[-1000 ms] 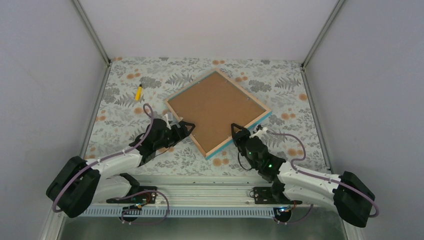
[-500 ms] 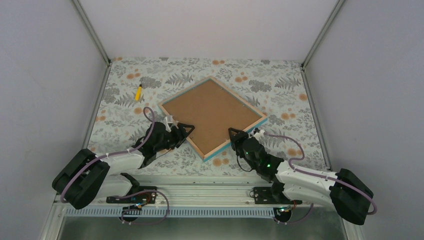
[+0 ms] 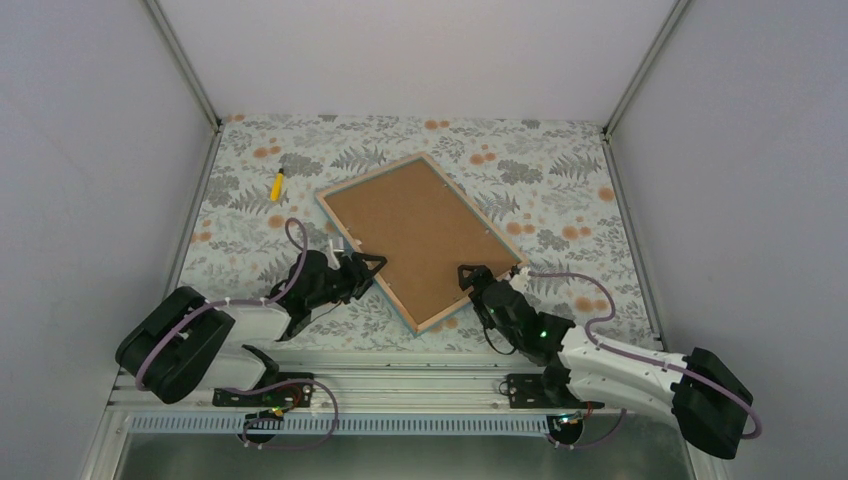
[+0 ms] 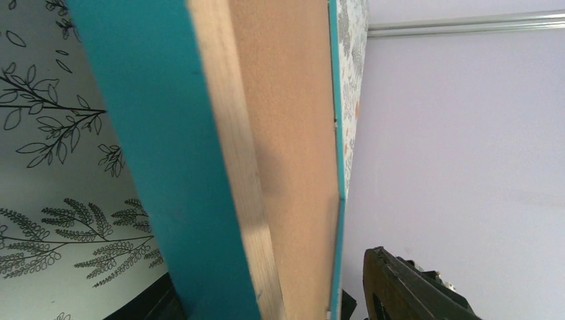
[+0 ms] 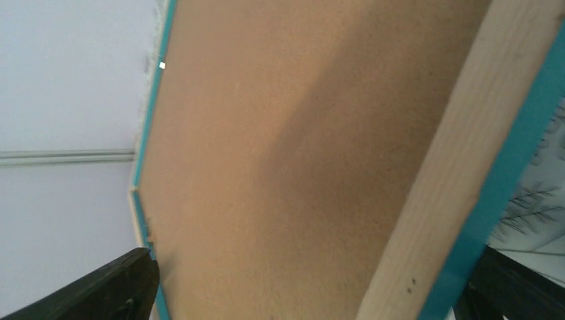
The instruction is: Take the photo out of the frame
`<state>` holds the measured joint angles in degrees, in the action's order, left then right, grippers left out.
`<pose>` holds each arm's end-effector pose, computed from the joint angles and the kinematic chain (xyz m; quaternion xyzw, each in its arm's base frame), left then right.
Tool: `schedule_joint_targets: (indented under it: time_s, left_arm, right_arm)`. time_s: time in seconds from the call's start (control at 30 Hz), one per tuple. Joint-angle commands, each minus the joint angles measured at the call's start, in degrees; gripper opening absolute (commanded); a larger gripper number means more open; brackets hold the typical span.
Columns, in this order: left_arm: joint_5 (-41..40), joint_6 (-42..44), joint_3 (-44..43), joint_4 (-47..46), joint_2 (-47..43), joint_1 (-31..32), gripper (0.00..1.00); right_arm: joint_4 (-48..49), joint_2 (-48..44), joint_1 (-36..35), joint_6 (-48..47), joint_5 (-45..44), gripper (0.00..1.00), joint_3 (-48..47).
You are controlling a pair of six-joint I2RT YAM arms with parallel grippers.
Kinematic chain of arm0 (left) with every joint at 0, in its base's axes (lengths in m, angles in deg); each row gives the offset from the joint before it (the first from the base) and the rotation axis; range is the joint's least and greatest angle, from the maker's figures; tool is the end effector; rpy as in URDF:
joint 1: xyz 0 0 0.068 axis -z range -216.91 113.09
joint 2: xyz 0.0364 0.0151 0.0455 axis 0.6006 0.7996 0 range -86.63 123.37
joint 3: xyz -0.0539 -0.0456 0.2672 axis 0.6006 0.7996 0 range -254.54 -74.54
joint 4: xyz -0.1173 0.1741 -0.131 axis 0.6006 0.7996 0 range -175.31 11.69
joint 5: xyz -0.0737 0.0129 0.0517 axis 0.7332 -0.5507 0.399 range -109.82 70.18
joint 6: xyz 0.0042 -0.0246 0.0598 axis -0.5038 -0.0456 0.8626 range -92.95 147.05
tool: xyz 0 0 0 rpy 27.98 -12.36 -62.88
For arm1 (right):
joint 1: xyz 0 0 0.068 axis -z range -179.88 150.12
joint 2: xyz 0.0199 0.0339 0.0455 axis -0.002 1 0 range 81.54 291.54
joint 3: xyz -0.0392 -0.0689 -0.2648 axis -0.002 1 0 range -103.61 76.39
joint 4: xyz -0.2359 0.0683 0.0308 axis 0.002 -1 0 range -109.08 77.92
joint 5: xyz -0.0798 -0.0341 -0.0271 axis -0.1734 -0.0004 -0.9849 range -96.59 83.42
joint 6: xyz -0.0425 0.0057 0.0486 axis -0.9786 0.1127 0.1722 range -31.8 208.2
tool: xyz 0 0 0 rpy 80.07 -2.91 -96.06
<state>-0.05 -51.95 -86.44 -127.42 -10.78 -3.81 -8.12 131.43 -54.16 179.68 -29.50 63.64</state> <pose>0.1769 -0.1359 0.1475 -0.2295 0.7889 -0.5373 0.1904 0.1142 0.1248 0.1612 0.3645 0.7868 0.3942 0.3043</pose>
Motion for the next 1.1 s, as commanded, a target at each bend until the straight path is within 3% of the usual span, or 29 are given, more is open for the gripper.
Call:
schedule_joint_targets:
  time_s: [0.0, 0.27, 0.47, 0.7, 0.83, 1.07]
  left_arm:
    - [0.6, -0.5, 0.5, -7.3, 0.2, -0.7, 0.56]
    - [1.9, -0.8, 2.2, -9.3, 1.3, -1.8, 0.55]
    - [2.3, -0.1, 3.4, -8.5, 0.9, -2.6, 0.56]
    - [2.7, 1.0, 3.8, -6.8, 1.0, -3.0, 0.56]
    - [2.9, 1.8, 3.7, -5.5, 0.8, -3.2, 0.56]
    - [2.9, 5.7, 2.2, 0.7, -0.2, -3.8, 0.56]
  right_arm:
    - [-8.6, -1.0, 0.0, -4.5, -3.0, 1.0, -3.5]
    - [-18.4, 3.0, 0.2, -18.4, -4.9, 1.0, -11.1]
    - [-17.8, 3.8, 4.8, -40.6, -7.2, 1.0, -16.7]
    - [-7.6, 10.6, 21.8, -63.7, 12.4, 1.0, -21.1]
    - [-6.1, 20.1, 30.3, -69.1, 23.2, 1.0, -25.6]
    - [-5.5, 33.3, 37.2, -73.4, 30.1, 1.0, -32.4]
